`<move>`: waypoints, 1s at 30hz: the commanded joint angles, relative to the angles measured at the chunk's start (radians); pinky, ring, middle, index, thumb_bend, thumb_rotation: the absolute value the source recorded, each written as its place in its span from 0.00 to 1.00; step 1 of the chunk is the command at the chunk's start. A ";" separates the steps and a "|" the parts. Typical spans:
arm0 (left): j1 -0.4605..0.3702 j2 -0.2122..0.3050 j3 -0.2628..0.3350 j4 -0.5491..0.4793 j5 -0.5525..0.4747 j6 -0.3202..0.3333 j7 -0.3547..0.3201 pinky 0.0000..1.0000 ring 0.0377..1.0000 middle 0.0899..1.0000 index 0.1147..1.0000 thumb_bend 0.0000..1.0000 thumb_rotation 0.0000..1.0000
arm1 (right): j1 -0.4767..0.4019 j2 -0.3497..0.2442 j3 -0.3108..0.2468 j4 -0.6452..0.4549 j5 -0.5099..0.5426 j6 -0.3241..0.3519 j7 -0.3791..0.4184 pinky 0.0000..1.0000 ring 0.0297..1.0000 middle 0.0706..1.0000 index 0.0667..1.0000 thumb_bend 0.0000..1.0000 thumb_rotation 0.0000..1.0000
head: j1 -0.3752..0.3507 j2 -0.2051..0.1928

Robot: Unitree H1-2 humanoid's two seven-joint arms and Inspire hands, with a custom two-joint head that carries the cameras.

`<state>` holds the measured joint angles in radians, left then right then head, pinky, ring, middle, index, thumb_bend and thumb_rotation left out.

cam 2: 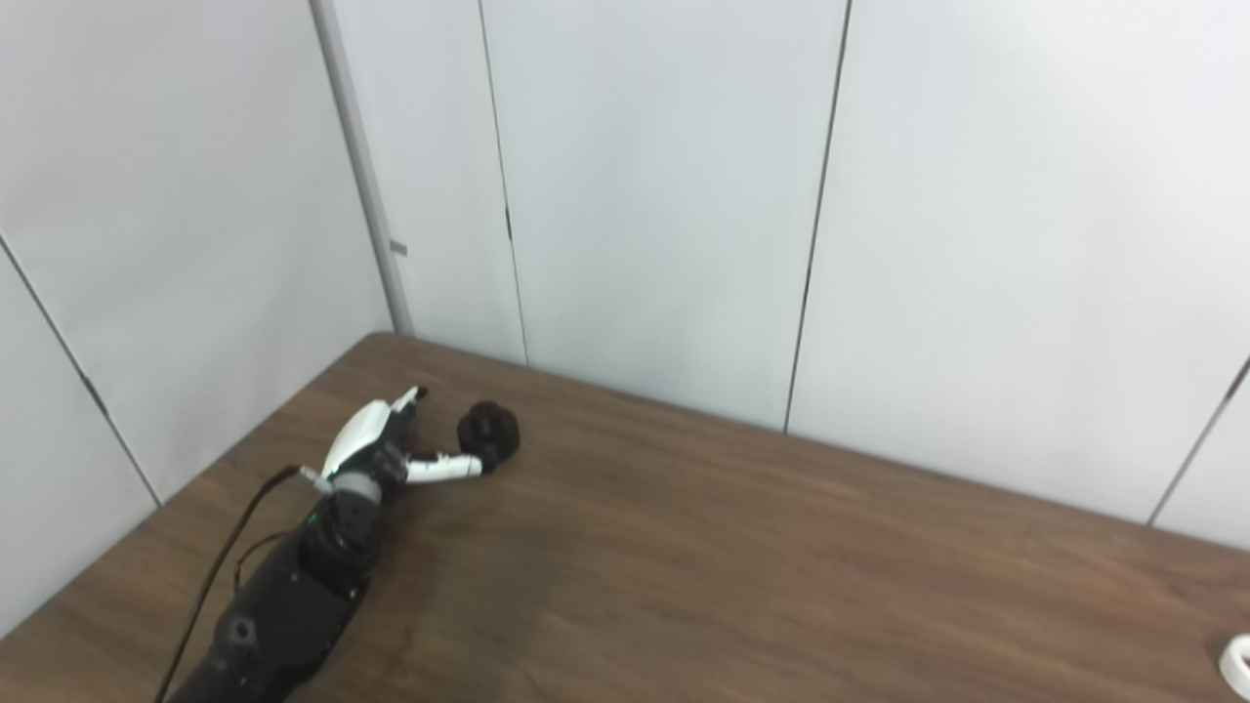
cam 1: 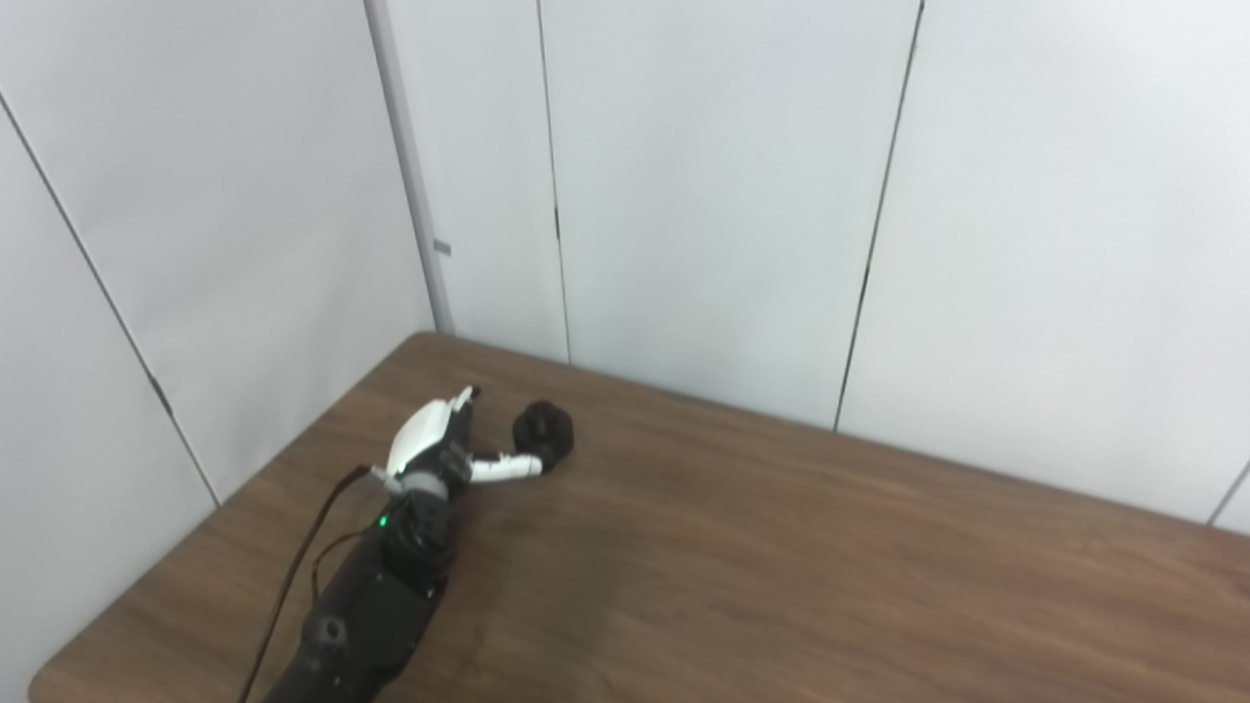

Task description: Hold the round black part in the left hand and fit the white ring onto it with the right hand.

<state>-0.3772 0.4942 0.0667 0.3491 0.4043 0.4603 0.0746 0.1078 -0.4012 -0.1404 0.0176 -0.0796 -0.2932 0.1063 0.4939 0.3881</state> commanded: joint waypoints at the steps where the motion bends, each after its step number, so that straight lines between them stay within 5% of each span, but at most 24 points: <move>1: -0.047 0.050 0.000 0.016 0.031 0.006 0.009 1.00 1.00 1.00 1.00 1.00 0.42 | 0.011 -0.033 -0.020 0.028 -0.020 0.024 -0.009 0.84 0.97 0.99 0.92 0.49 0.21 | 0.001 0.000; 19: -0.120 0.089 -0.194 0.177 0.142 -0.025 -0.032 1.00 1.00 1.00 0.87 1.00 0.37 | 0.047 -0.037 -0.027 -0.020 -0.012 0.035 -0.001 0.85 0.97 0.98 0.91 0.50 0.19 | -0.022 0.021; 30: -0.118 0.072 -0.228 0.184 0.142 -0.118 -0.001 1.00 1.00 1.00 0.73 1.00 0.43 | 0.052 -0.035 -0.027 -0.027 -0.018 0.024 -0.004 0.83 0.95 0.97 0.91 0.51 0.21 | -0.029 0.025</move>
<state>-0.4761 0.5726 -0.1460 0.5447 0.5500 0.3781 0.0843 0.1418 -0.4041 -0.1465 -0.0081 -0.0769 -0.2948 0.1099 0.4648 0.4126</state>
